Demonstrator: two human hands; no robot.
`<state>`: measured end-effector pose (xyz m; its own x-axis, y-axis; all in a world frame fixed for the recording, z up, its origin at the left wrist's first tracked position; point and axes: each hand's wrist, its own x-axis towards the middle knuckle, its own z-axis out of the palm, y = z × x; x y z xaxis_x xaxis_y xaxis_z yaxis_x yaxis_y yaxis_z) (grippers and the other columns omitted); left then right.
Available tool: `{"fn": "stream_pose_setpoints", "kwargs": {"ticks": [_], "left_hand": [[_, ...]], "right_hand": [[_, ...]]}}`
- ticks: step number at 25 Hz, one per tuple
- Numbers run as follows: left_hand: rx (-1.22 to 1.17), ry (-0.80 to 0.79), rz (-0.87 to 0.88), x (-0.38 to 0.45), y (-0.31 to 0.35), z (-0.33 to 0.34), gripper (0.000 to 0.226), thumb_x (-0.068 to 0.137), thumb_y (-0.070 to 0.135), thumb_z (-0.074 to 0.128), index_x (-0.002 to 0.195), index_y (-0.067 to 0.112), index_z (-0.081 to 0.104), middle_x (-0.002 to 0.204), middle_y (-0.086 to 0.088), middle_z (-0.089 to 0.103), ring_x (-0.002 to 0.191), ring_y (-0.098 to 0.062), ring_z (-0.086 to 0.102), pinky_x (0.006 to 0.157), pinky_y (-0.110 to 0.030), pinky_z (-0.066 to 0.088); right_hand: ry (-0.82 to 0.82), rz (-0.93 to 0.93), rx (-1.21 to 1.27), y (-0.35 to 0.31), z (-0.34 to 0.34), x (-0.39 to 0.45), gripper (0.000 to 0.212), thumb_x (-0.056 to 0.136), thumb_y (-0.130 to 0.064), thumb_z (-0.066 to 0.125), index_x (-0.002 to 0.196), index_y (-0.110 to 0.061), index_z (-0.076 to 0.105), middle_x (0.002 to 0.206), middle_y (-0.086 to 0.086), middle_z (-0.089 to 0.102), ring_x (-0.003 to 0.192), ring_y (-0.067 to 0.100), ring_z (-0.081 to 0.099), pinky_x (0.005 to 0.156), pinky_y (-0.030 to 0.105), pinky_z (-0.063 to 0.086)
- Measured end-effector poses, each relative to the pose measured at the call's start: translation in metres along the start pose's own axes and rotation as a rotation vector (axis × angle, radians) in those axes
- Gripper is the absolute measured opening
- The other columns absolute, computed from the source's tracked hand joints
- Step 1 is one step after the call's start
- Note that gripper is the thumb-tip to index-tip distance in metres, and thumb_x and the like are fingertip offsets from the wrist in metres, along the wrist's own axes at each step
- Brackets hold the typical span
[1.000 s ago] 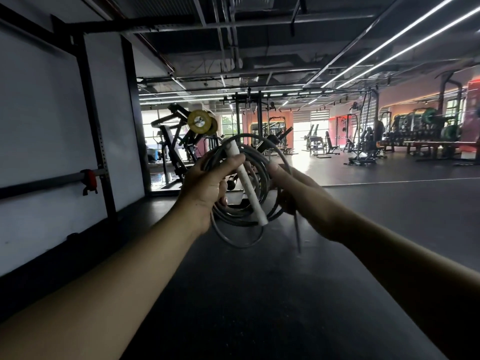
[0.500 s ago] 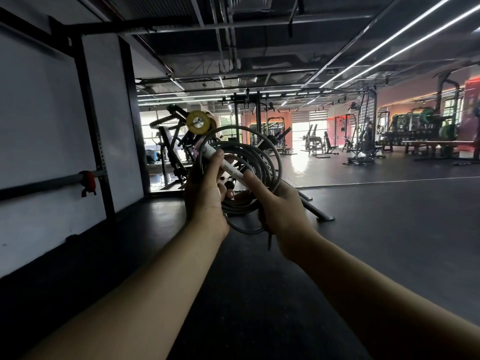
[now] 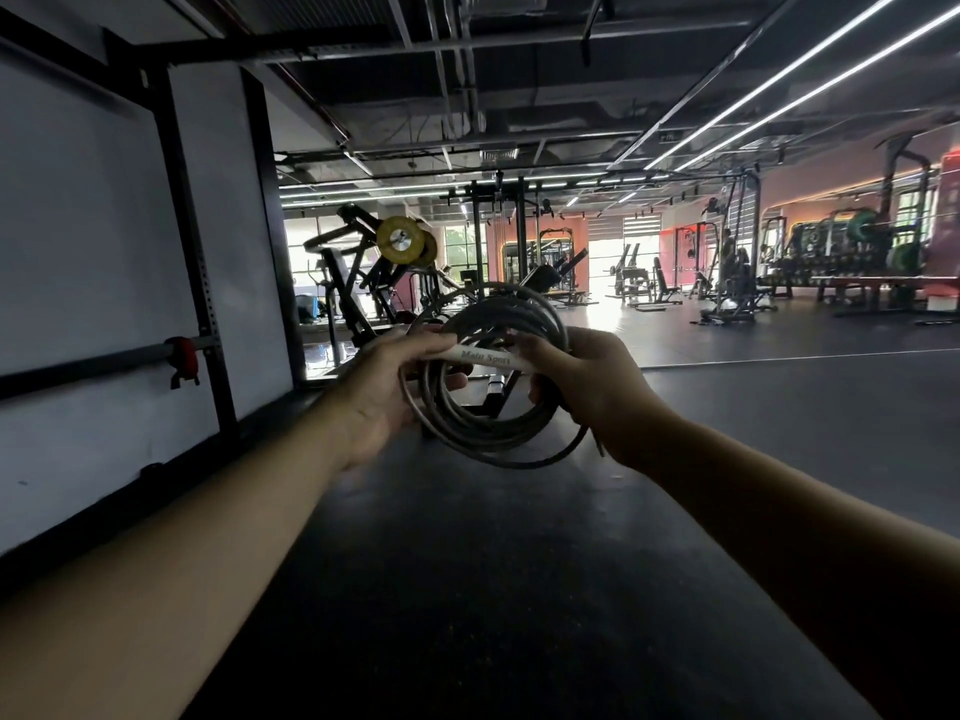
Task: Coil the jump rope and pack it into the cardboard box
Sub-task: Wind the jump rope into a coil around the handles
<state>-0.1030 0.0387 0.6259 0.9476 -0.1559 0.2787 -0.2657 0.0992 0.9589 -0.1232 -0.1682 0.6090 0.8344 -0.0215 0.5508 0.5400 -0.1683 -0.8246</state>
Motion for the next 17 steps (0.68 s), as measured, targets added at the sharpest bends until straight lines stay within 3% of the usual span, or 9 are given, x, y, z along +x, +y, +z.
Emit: {"fn": "stream_pose_setpoints", "kwargs": {"ticks": [2, 4, 8, 13, 15, 17], "left_hand": [[0.158, -0.11, -0.037, -0.001, 0.016, -0.011, 0.04, 0.085, 0.02, 0.074, 0.124, 0.013, 0.066, 0.113, -0.012, 0.076, 0.086, -0.029, 0.075, 0.068, -0.031, 0.059], [0.383, -0.229, -0.011, -0.002, 0.028, -0.011, 0.046, 0.082, 0.023, 0.079, 0.125, 0.014, 0.066, 0.116, -0.011, 0.076, 0.089, -0.028, 0.077, 0.07, -0.031, 0.062], [0.771, -0.316, 0.113, -0.01, 0.019, 0.002, 0.054, 0.071, 0.024, 0.09, 0.119, 0.023, 0.064, 0.095, 0.003, 0.079, 0.08, -0.028, 0.077, 0.065, -0.028, 0.062], [0.778, -0.289, 0.119, -0.021, -0.001, -0.009, 0.061, 0.075, 0.024, 0.089, 0.127, 0.019, 0.059, 0.104, -0.009, 0.075, 0.07, -0.029, 0.072, 0.064, -0.038, 0.062], [0.769, -0.286, 0.118, -0.028, -0.006, -0.012, 0.061, 0.074, 0.028, 0.09, 0.127, 0.022, 0.06, 0.103, -0.007, 0.076, 0.071, -0.031, 0.072, 0.065, -0.04, 0.062], [0.771, -0.244, 0.127, -0.035, -0.008, -0.016, 0.052, 0.075, 0.027, 0.089, 0.121, 0.023, 0.063, 0.099, -0.004, 0.076, 0.068, -0.025, 0.072, 0.061, -0.032, 0.061]], "right_hand": [[-0.095, -0.026, -0.126, 0.0, -0.004, 0.004, 0.032, 0.097, -0.025, 0.066, 0.094, 0.006, 0.073, 0.066, 0.013, 0.065, 0.055, 0.017, 0.059, 0.053, 0.025, 0.048], [-0.169, -0.05, -0.203, -0.003, -0.001, 0.006, 0.031, 0.095, -0.026, 0.069, 0.093, 0.004, 0.073, 0.069, 0.014, 0.067, 0.058, 0.021, 0.061, 0.058, 0.031, 0.052], [-0.191, -0.078, -0.21, -0.003, 0.008, 0.003, 0.033, 0.092, -0.033, 0.073, 0.096, -0.001, 0.076, 0.067, 0.012, 0.066, 0.056, 0.018, 0.059, 0.056, 0.032, 0.048], [-0.213, 0.027, -0.091, 0.009, 0.016, -0.008, 0.053, 0.088, -0.054, 0.069, 0.096, -0.003, 0.076, 0.07, 0.011, 0.066, 0.06, 0.018, 0.056, 0.055, 0.027, 0.045], [-0.208, 0.058, -0.029, 0.014, 0.022, -0.012, 0.054, 0.089, -0.055, 0.068, 0.101, -0.002, 0.075, 0.07, 0.01, 0.065, 0.063, 0.022, 0.057, 0.057, 0.032, 0.049], [-0.222, 0.084, 0.108, 0.019, 0.03, -0.018, 0.051, 0.092, -0.048, 0.066, 0.108, 0.0, 0.07, 0.067, 0.008, 0.062, 0.058, 0.023, 0.06, 0.056, 0.034, 0.055]]}}
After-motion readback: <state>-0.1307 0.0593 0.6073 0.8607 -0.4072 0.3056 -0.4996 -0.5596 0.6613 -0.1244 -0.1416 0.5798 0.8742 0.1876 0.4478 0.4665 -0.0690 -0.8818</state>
